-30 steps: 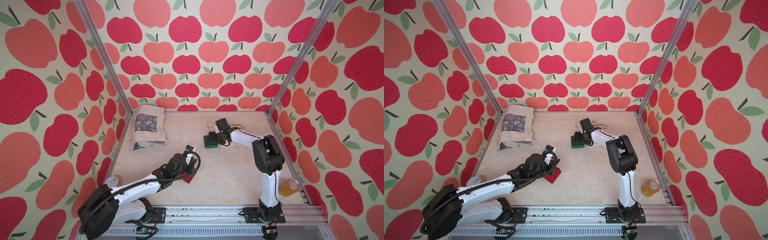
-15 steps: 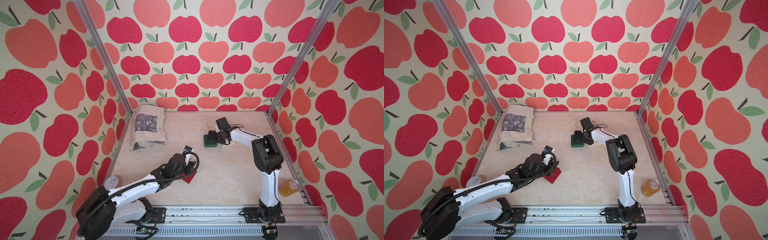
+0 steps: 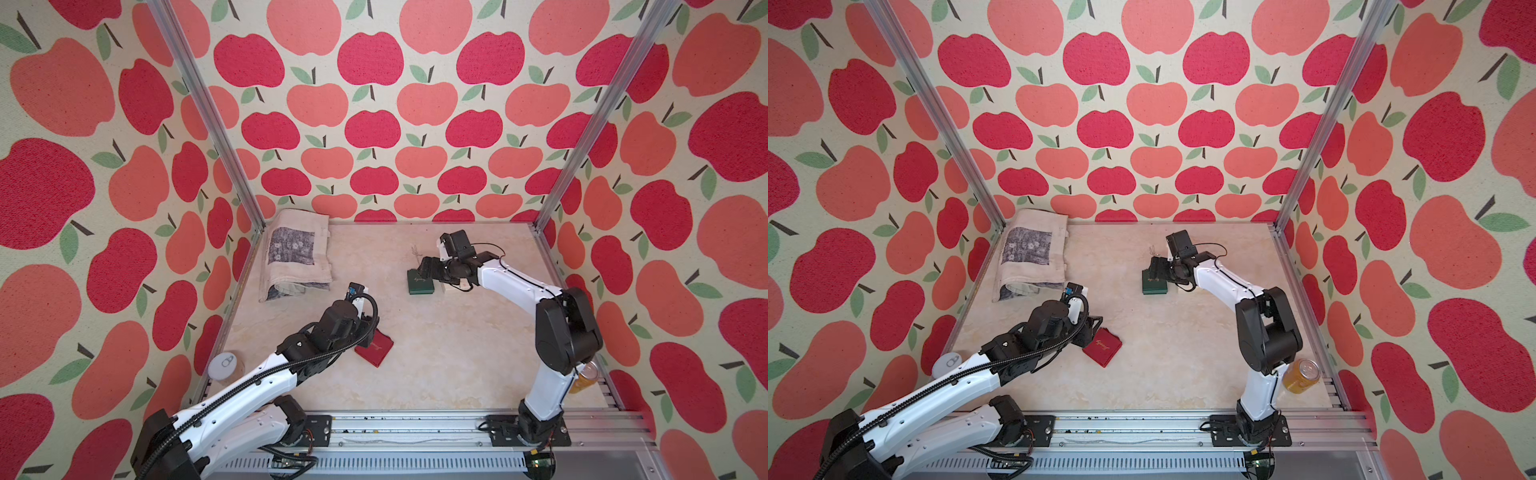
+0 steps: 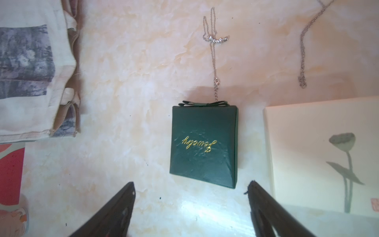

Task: Take the necklace out of the lift-off lid jewelry box
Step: Move the jewelry box to the center of the board.

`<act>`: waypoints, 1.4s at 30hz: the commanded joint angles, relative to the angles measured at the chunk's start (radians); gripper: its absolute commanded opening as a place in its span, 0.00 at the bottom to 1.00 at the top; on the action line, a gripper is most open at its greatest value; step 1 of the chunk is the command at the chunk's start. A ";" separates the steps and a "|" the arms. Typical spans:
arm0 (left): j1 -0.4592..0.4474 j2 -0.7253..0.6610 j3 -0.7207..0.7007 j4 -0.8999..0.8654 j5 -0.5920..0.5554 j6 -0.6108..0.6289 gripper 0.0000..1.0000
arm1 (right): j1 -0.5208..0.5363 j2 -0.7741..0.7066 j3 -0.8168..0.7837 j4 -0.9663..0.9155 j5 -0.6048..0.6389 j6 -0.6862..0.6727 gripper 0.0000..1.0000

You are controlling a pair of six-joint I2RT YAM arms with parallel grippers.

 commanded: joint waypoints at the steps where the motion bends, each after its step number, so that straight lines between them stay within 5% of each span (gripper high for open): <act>1: 0.026 -0.029 -0.034 -0.141 0.031 -0.134 0.49 | 0.062 -0.067 -0.110 0.000 -0.026 -0.029 0.86; 7: 0.095 -0.036 -0.124 -0.059 0.159 -0.193 0.45 | 0.219 -0.173 -0.329 0.116 -0.090 0.047 0.82; 19: 0.156 0.108 -0.167 0.062 0.291 -0.199 0.40 | 0.495 -0.160 -0.466 0.334 -0.085 0.256 0.73; 33: 0.156 0.123 -0.207 0.052 0.267 -0.202 0.42 | 0.531 -0.024 -0.415 0.440 -0.123 0.299 0.61; 42: 0.156 0.159 -0.208 0.058 0.251 -0.190 0.49 | 0.484 -0.020 -0.423 0.446 -0.159 0.283 0.45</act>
